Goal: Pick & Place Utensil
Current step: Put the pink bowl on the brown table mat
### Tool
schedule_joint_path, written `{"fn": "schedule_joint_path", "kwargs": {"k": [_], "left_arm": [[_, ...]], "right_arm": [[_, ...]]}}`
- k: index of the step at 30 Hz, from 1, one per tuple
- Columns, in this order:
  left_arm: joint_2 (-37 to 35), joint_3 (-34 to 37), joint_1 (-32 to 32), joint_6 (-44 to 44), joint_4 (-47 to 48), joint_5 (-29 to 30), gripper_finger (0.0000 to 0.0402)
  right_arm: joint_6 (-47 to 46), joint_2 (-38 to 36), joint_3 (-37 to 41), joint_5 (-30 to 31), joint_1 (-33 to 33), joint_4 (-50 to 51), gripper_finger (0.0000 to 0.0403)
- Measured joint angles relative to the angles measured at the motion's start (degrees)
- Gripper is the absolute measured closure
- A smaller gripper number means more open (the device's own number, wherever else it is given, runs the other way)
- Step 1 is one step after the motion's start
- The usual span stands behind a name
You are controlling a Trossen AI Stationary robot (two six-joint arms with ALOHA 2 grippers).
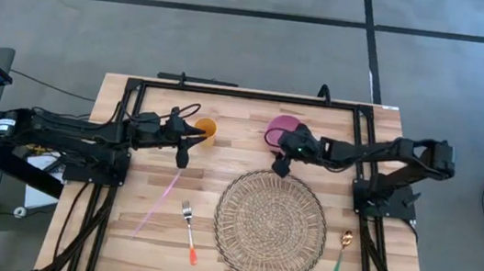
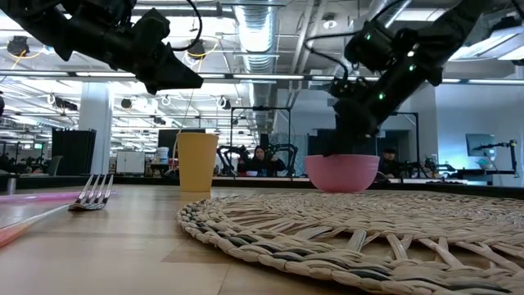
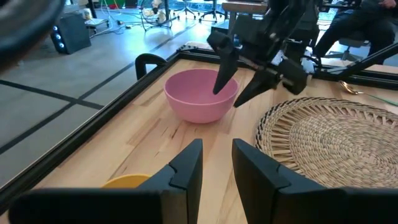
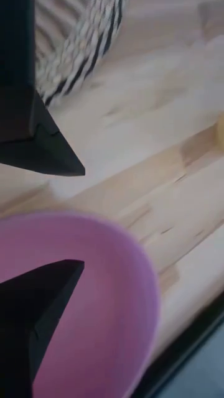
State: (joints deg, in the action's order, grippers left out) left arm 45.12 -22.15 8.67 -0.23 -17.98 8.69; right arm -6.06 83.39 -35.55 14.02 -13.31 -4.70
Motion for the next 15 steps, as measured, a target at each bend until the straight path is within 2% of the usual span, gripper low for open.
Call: {"fn": "schedule_joint_path", "kwargs": {"k": [7,10,15], "left_arm": [[0.0,0.0,0.0,0.0,0.0,-0.01,0.0314],[0.0,0.01,0.0,-0.01,-0.01,0.0,0.0314],[0.0,0.02,0.01,0.0,-0.02,0.0,0.0314]], "right_arm": [[0.47,3.93,0.03,-0.13,-2.05,0.24,0.0204],[0.61,4.03,0.04,-0.22,-2.22,0.5,0.0239],[0.61,2.97,0.04,-0.26,-2.2,2.45,0.032]]}}
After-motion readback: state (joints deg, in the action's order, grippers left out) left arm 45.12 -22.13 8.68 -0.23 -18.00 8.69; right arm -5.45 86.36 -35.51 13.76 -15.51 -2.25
